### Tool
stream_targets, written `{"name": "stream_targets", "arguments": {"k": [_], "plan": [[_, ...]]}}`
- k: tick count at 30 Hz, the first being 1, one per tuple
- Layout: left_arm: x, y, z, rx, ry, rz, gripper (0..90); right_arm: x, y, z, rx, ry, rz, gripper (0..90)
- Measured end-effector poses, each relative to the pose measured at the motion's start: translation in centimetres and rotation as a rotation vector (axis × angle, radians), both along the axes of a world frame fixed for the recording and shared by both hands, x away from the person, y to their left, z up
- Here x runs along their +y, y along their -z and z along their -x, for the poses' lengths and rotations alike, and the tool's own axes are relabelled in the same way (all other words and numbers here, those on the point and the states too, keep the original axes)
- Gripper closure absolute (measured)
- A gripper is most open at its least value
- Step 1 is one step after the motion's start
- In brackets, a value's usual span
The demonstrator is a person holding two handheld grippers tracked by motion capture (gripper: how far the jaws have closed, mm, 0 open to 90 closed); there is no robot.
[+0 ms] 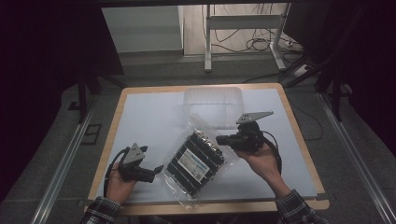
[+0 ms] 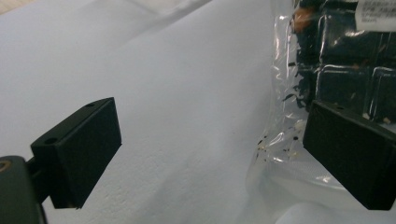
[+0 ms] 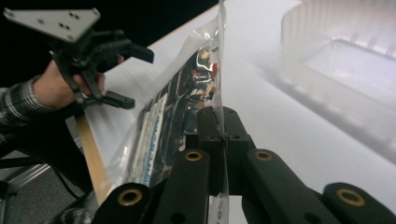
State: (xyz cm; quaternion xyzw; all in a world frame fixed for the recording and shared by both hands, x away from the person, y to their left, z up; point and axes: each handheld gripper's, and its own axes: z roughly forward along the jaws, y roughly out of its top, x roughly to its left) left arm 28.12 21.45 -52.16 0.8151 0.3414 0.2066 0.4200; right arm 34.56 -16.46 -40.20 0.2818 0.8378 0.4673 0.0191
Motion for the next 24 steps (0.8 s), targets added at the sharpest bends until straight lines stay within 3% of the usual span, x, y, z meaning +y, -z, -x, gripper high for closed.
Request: {"name": "stream_targets", "arguments": {"k": [15,24], "plan": [[-0.1,0.0,0.0,-0.002,0.003,-0.005,4.1,0.7,-5.3,0.0,-0.047,-0.048,-0.008,89.1],[0.0,0.0,0.0,-0.003,0.002,-0.002,4.2,1.0,-7.7,-0.2,-0.098,-0.044,0.020,89.2]]}}
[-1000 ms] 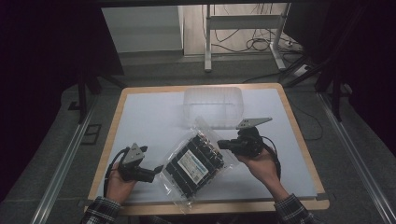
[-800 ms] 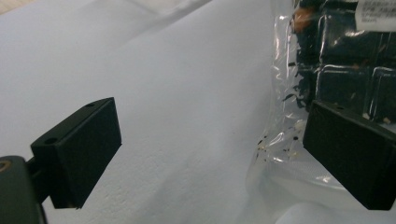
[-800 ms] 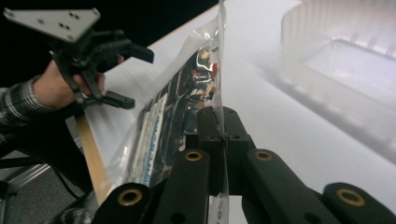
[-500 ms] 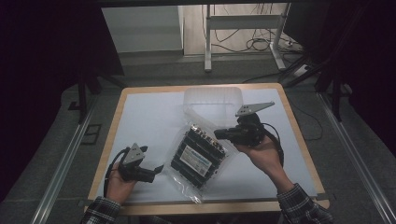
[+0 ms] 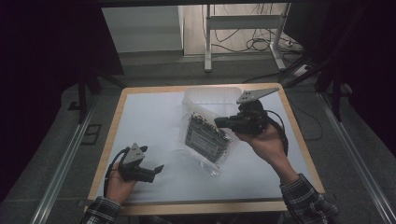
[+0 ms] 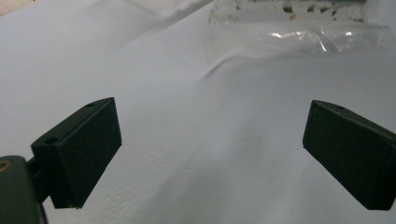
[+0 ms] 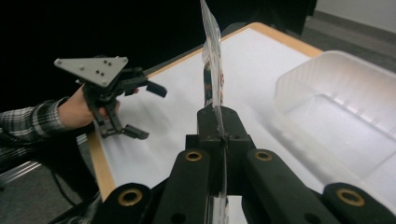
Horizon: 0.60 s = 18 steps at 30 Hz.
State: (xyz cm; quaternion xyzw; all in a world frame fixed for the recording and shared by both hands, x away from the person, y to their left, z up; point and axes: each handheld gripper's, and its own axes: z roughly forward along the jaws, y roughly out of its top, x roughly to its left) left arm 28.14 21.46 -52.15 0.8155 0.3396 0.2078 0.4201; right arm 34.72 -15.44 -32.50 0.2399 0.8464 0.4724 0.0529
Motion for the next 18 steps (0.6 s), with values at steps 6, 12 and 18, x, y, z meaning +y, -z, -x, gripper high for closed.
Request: {"name": "stream_targets", "arguments": {"k": [6,12,18], "plan": [[-0.1,0.0,0.0,0.002,0.005,-0.004,4.2,-0.3,-1.0,-1.1,-0.017,0.038,0.007,89.1],[-0.1,0.0,0.0,-0.002,0.005,-0.003,4.2,-0.5,-1.5,-2.2,-0.010,0.053,0.009,89.1],[-0.1,0.0,0.0,0.007,0.008,0.004,4.2,-0.6,-2.2,-3.3,-0.018,0.081,0.013,89.1]]}}
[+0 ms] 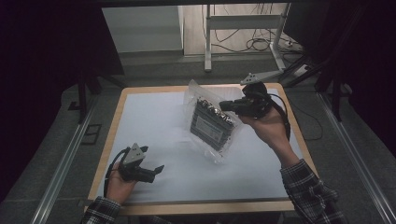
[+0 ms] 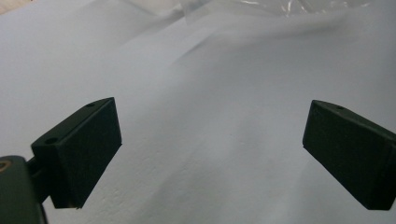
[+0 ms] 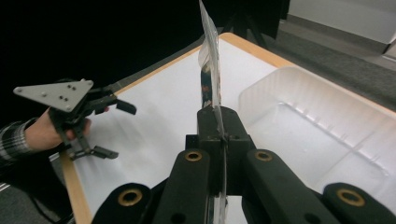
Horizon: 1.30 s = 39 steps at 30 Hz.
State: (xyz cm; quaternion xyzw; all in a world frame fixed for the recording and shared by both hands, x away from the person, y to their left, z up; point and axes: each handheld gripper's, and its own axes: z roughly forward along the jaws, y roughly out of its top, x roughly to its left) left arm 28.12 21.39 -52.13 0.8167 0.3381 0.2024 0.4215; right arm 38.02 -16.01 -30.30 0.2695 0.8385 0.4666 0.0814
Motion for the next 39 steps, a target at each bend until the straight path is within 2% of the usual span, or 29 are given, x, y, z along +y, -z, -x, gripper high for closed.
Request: {"name": "stream_targets", "arguments": {"k": [6,17,28,39], "plan": [[-0.1,0.0,0.0,0.016,0.004,0.005,4.2,-0.3,-0.9,-1.2,-0.010,0.027,-0.007,89.1],[-0.3,0.0,0.0,0.016,0.009,-0.006,4.2,-0.4,-2.1,-3.1,-0.031,0.063,-0.008,89.1],[-0.2,0.0,0.0,0.013,0.010,-0.006,4.3,0.4,-3.4,-5.9,-0.036,0.097,0.004,89.1],[-0.3,0.0,0.0,0.013,0.012,-0.006,4.3,1.2,-3.8,-8.7,-0.044,0.121,0.008,89.1]]}}
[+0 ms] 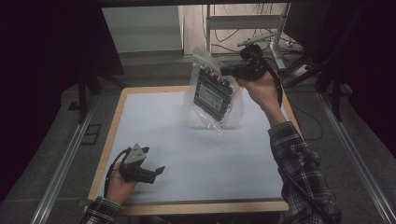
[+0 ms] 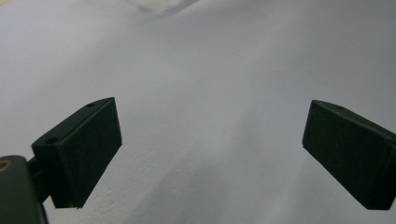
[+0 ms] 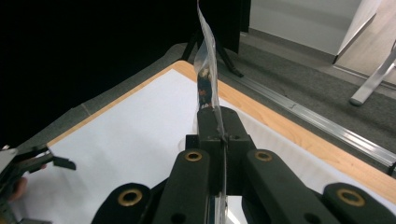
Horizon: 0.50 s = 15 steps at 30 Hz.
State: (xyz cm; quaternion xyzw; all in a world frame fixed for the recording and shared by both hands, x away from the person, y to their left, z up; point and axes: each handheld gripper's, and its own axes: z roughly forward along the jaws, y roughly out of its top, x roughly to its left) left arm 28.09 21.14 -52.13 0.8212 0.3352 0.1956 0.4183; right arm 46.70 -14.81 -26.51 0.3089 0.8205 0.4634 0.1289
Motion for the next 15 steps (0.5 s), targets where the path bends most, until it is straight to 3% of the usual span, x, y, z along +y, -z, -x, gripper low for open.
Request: {"name": "stream_targets", "arguments": {"k": [15], "plan": [[0.0,0.0,0.0,0.000,0.001,-0.001,4.5,1.2,-0.2,-3.7,-0.034,0.044,0.008,89.1]]}}
